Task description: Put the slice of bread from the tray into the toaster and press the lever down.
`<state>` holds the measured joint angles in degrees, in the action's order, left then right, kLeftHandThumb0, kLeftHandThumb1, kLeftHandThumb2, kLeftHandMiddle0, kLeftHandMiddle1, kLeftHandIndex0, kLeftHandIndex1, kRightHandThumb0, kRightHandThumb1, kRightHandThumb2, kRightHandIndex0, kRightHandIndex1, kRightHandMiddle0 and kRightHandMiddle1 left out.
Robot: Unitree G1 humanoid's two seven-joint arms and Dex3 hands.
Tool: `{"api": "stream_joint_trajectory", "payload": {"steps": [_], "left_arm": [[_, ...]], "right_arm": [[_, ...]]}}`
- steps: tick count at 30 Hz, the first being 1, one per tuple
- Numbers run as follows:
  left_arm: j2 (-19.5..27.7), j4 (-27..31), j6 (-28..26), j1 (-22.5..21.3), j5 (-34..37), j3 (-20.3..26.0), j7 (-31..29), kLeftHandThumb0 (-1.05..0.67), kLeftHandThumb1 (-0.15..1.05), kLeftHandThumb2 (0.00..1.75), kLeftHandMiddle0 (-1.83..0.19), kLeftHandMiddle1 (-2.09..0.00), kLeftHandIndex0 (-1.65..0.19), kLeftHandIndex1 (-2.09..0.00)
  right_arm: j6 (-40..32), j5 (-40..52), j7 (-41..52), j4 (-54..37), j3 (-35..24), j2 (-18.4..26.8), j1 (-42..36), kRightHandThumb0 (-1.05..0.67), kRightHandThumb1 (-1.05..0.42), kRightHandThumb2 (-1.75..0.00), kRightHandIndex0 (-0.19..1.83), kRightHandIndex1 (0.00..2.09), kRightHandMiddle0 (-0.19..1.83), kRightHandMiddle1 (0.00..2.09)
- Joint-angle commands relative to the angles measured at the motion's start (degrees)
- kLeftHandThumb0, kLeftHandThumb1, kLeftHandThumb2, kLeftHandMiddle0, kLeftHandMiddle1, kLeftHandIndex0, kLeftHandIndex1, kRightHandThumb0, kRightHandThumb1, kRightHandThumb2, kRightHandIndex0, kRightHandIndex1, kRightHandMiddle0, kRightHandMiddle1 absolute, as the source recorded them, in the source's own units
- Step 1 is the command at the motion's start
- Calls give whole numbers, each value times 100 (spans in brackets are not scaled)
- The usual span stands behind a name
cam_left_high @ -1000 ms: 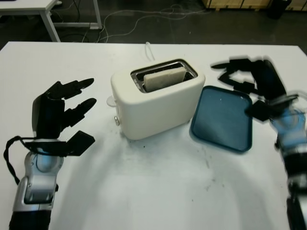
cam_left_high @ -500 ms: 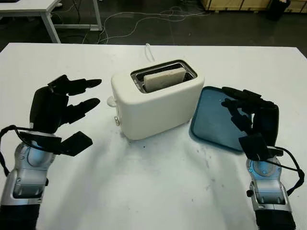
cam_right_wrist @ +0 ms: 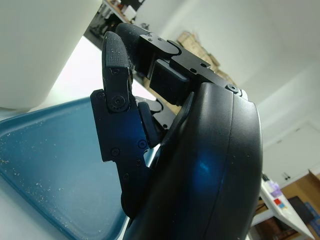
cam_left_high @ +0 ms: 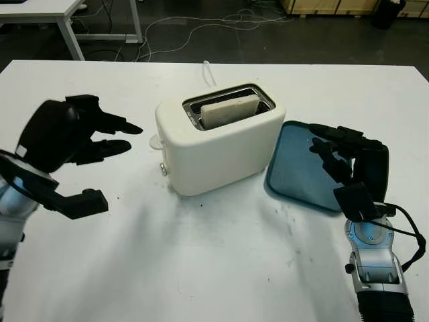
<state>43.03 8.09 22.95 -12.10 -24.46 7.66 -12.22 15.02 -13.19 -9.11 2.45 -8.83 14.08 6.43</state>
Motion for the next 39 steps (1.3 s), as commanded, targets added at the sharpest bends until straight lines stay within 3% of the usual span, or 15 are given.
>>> {"api": "stream_joint_trajectory", "payload": {"steps": [1,9,19,31,39], "left_arm": [[150,-88,99,-134,-117,-118,-113,-44,92,15,-66,-134,-106,-14],[271,-312,208,-488,-271,-437,-340,-50,92,8,-58,-153,-102,-17],[250,-344,290,-598,-387,-593,-318,-46,92,5,-49,-169,-97,-15],[216,-435,372,-743,-692,-715,-187,-45,92,11,-48,-169,-95,-17],[165,-848,653,-922,-963,-903,165,-43,92,6,-50,-174,-96,-20]], "right_arm": [[-89,58,69,-68,-36,68,20,-54,-92,-20,91,94,114,1],[-105,80,190,-56,-110,191,-27,-55,-92,-20,89,96,115,1],[-52,100,242,-60,-122,186,-21,-55,-92,-21,86,97,115,1],[-2,111,227,10,-77,124,-47,-54,-92,-21,87,93,114,0],[-79,163,283,-38,-42,80,-80,-54,-92,-22,90,87,114,0]]}}
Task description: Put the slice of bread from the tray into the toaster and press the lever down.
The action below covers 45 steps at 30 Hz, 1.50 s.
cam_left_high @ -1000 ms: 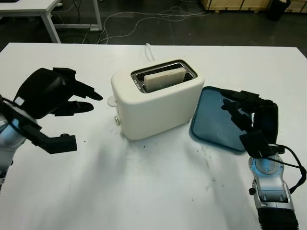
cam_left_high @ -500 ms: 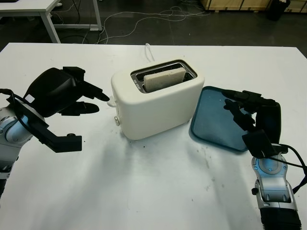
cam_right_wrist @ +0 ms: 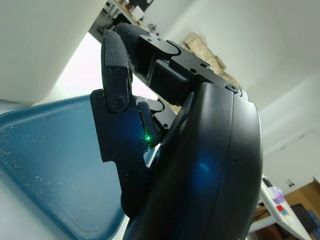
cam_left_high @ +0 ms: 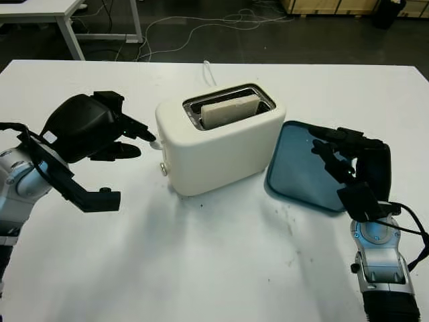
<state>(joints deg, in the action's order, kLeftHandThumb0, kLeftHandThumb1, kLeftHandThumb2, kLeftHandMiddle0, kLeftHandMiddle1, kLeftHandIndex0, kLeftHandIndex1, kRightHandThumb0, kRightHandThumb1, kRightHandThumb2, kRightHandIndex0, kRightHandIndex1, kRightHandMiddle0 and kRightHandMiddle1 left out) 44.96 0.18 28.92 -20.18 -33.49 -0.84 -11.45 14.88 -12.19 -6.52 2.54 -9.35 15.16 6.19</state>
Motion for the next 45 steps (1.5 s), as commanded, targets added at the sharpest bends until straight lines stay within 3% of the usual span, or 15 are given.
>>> {"api": "stream_joint_trajectory", "payload": {"steps": [1,14,34,45], "left_arm": [[-31,-96,69,-136,-66,-72,99,-43,92,6,-50,-174,-96,-20],[-149,-474,224,-316,-32,-294,192,-41,92,4,-51,-174,-96,-27],[-199,-383,145,-131,100,-274,94,-39,92,7,-53,-164,-80,-61],[-192,-234,119,-19,169,-230,86,-37,92,6,-53,-172,-77,-71]], "right_arm": [[-41,61,21,-31,9,-23,-54,-54,-92,-22,90,87,114,0],[71,98,27,48,-6,-11,-49,-53,-92,-22,91,89,113,0],[19,101,33,-13,4,-39,-62,-50,-92,-22,88,91,113,0],[73,106,48,51,-7,-17,-48,-48,-92,-21,88,91,112,0]]}}
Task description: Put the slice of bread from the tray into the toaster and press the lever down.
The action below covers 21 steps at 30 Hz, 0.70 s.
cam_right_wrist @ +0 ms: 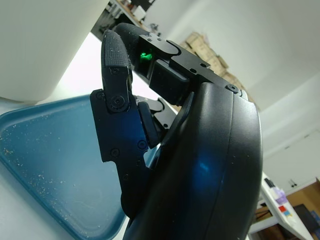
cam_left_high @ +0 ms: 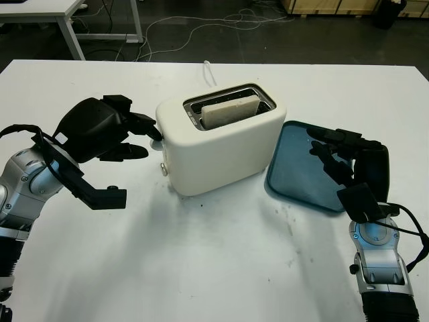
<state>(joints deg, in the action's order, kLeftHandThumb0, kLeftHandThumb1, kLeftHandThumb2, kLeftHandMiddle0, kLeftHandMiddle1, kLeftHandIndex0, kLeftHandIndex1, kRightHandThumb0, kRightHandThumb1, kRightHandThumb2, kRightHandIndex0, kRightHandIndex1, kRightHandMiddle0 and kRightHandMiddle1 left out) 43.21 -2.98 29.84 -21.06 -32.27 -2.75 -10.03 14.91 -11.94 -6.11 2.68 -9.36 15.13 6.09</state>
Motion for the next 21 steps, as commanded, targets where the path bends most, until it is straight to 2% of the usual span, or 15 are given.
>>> {"api": "stream_joint_trajectory", "payload": {"steps": [1,10,17,21], "left_arm": [[-15,79,32,74,46,-37,-47,-37,92,6,-53,-172,-77,-71],[17,58,-35,64,18,-43,-111,-38,92,8,-52,-174,-75,-74],[5,-29,-36,38,-4,-75,-116,-37,92,7,-52,-170,-75,-76],[15,-52,-48,22,15,-114,-190,-35,92,14,-52,-164,-74,-77]], "right_arm": [[48,79,9,15,-4,-15,-44,-49,-92,-22,88,91,112,0],[-11,63,-3,21,-12,-13,-27,-48,-92,-22,89,91,112,0],[55,55,-16,57,-10,-7,-26,-48,-92,-22,89,91,112,0],[32,97,5,29,-19,-22,-35,-47,-92,-21,89,92,112,0]]}}
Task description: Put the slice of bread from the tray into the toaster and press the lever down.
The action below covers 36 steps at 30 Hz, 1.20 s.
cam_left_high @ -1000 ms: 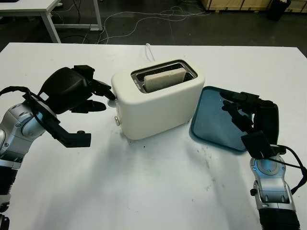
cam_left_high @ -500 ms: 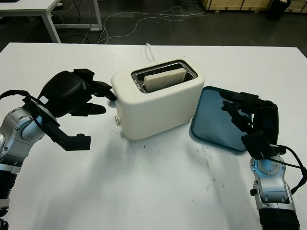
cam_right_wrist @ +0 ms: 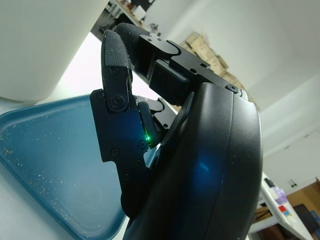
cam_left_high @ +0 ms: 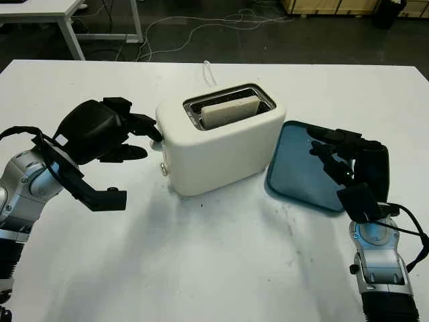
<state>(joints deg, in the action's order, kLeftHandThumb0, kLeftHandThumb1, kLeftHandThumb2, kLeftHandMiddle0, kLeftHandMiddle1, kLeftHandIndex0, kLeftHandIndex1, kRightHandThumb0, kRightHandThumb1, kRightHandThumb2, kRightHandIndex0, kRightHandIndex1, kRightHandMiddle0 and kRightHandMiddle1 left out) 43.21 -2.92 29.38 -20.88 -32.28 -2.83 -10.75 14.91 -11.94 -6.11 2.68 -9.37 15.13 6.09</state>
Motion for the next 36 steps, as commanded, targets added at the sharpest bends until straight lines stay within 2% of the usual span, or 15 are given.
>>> {"api": "stream_joint_trajectory", "payload": {"steps": [1,6,10,14,18,21,24,28,36], "left_arm": [[10,-66,5,7,33,-112,-131,-35,92,15,-53,-162,-74,-78],[-65,-123,78,73,133,-168,-153,-29,92,26,-58,-154,-71,-87],[-183,-136,20,329,272,-296,-221,-27,92,25,-58,-162,-65,-107],[-439,-122,-178,787,470,-480,-353,-25,92,25,-60,-152,-63,-99],[-876,-68,-521,1444,650,-740,-422,-30,92,32,-60,-141,-63,-91],[-1289,-343,-591,1851,485,-952,-67,-34,92,35,-57,-148,-65,-86],[-1588,-511,-691,2083,347,-1016,377,-30,92,32,-54,-149,-64,-85],[-1815,-513,-793,2224,387,-934,785,-29,92,32,-50,-156,-62,-86],[-1755,-555,-676,2079,322,-899,942,-31,92,34,-47,-162,-62,-87]], "right_arm": [[10,102,10,9,-19,-24,-38,-47,-92,-21,89,92,112,0],[54,109,7,15,-24,-17,-30,-47,-92,-21,89,91,112,0],[-29,71,-6,-37,-23,-14,-38,-47,-92,-21,89,92,112,0],[40,90,-13,20,-32,-15,-24,-47,-92,-21,88,93,112,0],[-15,57,-28,-11,-16,-33,-26,-47,-92,-21,88,94,112,0],[22,71,-28,30,-17,-33,-11,-46,-92,-21,88,94,112,0],[56,77,-30,68,-21,-29,9,-45,-92,-21,88,93,112,0],[105,43,-50,104,-4,-22,40,-44,-92,-20,88,92,111,0],[89,57,-42,98,4,-36,36,-43,-92,-20,88,93,111,0]]}}
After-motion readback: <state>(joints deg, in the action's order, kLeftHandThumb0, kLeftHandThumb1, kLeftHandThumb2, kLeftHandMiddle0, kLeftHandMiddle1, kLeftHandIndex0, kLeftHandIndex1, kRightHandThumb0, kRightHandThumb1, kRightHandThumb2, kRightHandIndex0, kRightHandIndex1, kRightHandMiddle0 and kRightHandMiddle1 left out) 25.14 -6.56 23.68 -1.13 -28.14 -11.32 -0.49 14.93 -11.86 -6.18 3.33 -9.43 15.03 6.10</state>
